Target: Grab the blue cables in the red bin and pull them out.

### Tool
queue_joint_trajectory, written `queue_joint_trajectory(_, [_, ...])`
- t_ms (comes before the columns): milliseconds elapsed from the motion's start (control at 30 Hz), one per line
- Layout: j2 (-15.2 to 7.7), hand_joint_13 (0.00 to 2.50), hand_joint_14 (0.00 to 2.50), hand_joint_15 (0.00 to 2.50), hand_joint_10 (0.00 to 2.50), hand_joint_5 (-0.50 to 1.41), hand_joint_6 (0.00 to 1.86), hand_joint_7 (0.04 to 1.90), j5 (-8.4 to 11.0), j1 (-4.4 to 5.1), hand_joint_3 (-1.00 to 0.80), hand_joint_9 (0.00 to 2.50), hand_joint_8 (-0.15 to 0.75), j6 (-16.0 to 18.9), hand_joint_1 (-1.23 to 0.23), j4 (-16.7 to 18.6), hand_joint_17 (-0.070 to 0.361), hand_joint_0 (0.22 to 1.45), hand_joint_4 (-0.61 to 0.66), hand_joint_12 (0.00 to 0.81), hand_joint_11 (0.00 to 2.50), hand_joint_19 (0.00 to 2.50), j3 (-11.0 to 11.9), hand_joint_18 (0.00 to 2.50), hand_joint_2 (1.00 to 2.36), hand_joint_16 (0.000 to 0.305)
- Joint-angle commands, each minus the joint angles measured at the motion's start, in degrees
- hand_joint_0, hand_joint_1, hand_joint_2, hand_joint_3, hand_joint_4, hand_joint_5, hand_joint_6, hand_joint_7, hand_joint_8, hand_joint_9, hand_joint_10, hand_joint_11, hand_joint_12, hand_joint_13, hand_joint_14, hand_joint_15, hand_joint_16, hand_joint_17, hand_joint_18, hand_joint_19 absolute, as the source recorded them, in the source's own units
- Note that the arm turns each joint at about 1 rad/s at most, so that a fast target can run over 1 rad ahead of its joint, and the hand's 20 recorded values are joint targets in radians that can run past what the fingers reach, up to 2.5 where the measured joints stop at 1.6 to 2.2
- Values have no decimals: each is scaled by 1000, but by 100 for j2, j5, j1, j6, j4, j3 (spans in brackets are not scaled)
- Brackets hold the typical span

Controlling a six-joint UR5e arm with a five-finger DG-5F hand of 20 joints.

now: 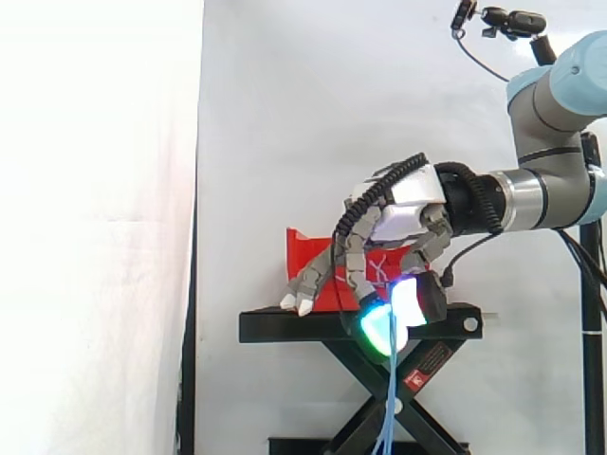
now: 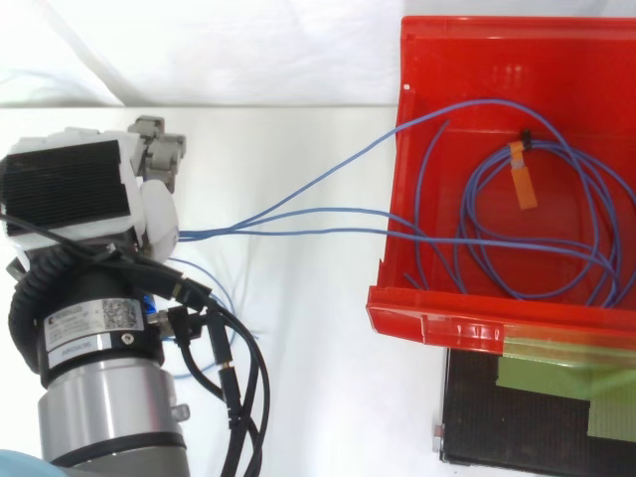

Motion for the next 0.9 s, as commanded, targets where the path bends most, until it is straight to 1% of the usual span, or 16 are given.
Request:
queue_joint_trajectory(0, [1, 488, 7, 181, 16, 895, 642, 533, 101, 37, -1000, 614, 278, 363, -795, -1, 113, 912, 173, 352, 449, 398, 0, 483, 1000, 50])
queue_joint_trajectory(33, [1, 488, 7, 181, 16, 895, 642, 530, 189, 64, -1000, 615, 279, 768, -795, -1, 113, 912, 173, 352, 445, 398, 0, 483, 1000, 50])
queue_joint_trajectory(100, [1, 489, 7, 181, 16, 895, 642, 529, 216, 72, -1000, 614, 279, 891, -796, -1, 113, 912, 172, 352, 444, 398, 0, 483, 1000, 50])
queue_joint_trajectory(133, [1, 488, 7, 187, 16, 894, 642, 532, 242, 72, -1000, 614, 279, 1040, -796, -1, 113, 912, 165, 351, 445, 398, -9, 483, 1000, 50])
queue_joint_trajectory(267, [-7, 489, 7, 181, 16, 895, 641, 531, 277, 81, -1000, 613, 280, 1400, -796, -1, 113, 912, 173, 351, 444, 390, -18, 484, 1000, 50])
queue_joint_trajectory(433, [-7, 489, 7, 184, 16, 894, 640, 530, 347, 90, -1000, 612, 281, 1805, -796, -1, 113, 913, 165, 353, 443, 390, -27, 482, 1000, 50])
queue_joint_trajectory(567, [-7, 487, 7, 187, 16, 894, 638, 533, 339, 90, -1000, 609, 278, 2077, -796, -1, 113, 913, 166, 351, 439, 390, -88, 482, 1000, 50])
queue_joint_trajectory(600, [-7, 487, 7, 183, 16, 894, 638, 533, 339, 90, -1000, 609, 277, 2200, -797, 8, 113, 913, 163, 352, 443, 390, -114, 482, 1000, 50])
queue_joint_trajectory(667, [-7, 487, 7, 187, 16, 895, 637, 533, 339, 90, -1000, 609, 277, 2288, -797, 17, 113, 913, 166, 351, 443, 390, -141, 481, 1000, 50])
queue_joint_trajectory(700, [-7, 487, 7, 177, 16, 895, 635, 533, 339, 99, -1000, 609, 278, 2394, -797, 61, 113, 913, 155, 350, 441, 390, -202, 480, 1000, 50])
queue_joint_trajectory(733, [-7, 487, 7, 180, 16, 896, 634, 533, 339, 99, -1000, 610, 276, 2429, -797, 96, 113, 913, 166, 350, 436, 390, -237, 480, 1000, 50])
queue_joint_trajectory(767, [-7, 487, 7, 180, 16, 897, 633, 527, 339, 108, -1000, 610, 277, 2508, -799, 219, 112, 912, 163, 350, 443, 390, -308, 480, 1000, 50])
queue_joint_trajectory(867, [1, 488, 8, 184, 16, 898, 632, 529, 347, 125, -1000, 613, 278, 2622, -800, 333, 113, 912, 165, 351, 438, 390, -378, 481, 1000, 50])
